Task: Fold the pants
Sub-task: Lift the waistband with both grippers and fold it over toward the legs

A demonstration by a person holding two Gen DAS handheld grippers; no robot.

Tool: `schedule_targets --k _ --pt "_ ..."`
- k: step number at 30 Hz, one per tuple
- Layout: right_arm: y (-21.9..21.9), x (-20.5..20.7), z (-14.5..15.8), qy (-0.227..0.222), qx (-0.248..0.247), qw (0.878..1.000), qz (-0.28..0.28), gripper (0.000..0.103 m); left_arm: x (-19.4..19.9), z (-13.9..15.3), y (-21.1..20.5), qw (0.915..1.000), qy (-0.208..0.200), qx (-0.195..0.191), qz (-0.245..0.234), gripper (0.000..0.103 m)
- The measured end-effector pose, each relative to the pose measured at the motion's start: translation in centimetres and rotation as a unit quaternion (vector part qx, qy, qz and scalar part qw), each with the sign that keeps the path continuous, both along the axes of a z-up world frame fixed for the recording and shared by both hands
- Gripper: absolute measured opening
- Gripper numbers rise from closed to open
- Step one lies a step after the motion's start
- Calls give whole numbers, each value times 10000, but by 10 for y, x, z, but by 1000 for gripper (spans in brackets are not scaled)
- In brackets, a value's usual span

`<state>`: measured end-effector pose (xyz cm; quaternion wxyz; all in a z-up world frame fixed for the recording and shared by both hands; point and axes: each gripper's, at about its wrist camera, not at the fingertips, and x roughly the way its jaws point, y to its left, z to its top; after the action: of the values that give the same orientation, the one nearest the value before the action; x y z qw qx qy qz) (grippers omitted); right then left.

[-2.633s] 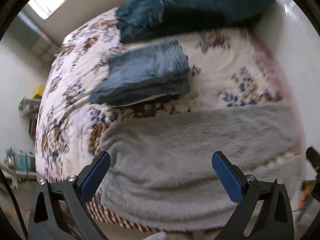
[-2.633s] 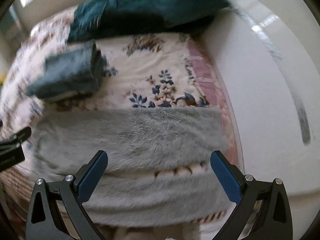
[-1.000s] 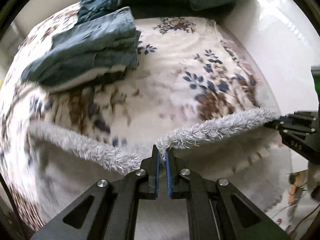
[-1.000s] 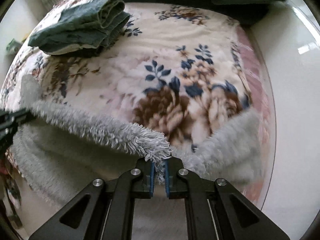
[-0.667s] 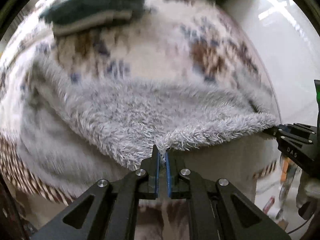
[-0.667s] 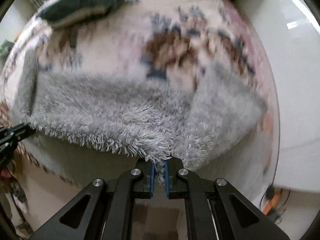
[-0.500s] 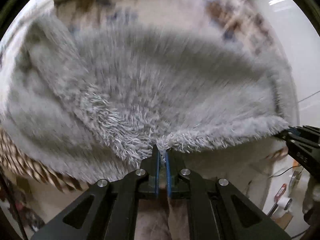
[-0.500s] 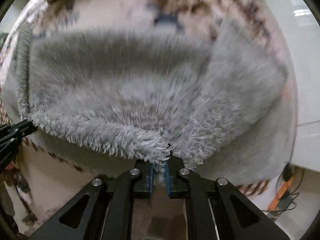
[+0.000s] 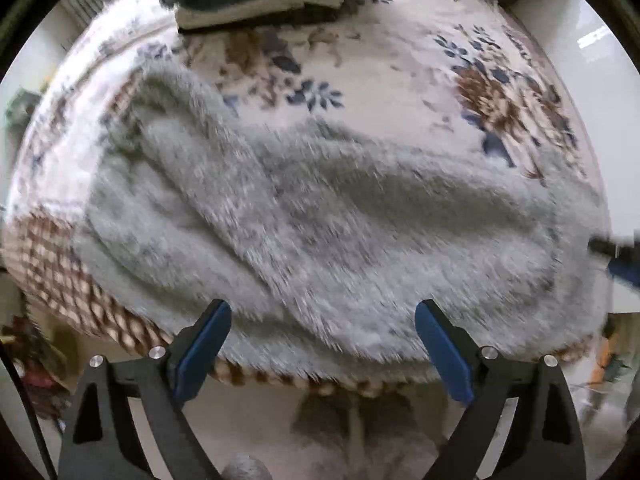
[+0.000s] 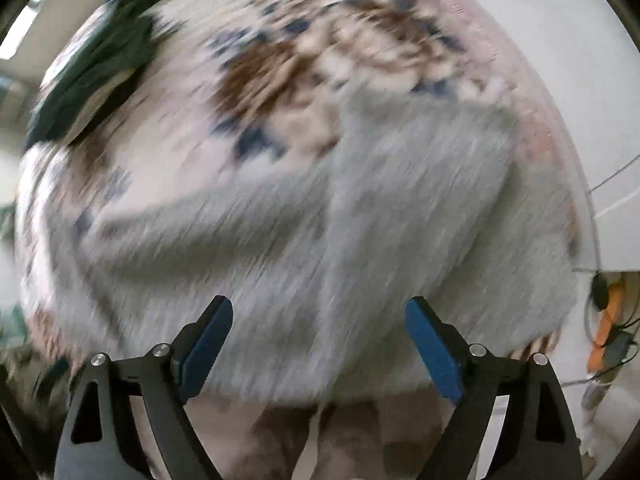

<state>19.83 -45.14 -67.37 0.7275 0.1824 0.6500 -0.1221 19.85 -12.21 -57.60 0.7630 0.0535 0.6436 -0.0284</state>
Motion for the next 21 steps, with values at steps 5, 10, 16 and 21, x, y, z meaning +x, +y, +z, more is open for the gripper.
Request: schedule_targets --k 5,10,16,21 --pt "-33 89 -60 664 -804 9943 -216 76 24 -16 -11 9998 76 161 92 94" --pt "-77 38 -42 339 -577 9857 -1548 11 31 -12 -26 9999 20 155 -9 94" --pt "-149 -110 -32 451 -228 9461 -3198 16 26 -12 -53 9997 126 174 106 94" --pt "-157 -155 -51 820 130 9372 -3388 58 24 -20 -73 9990 370 244 44 94"
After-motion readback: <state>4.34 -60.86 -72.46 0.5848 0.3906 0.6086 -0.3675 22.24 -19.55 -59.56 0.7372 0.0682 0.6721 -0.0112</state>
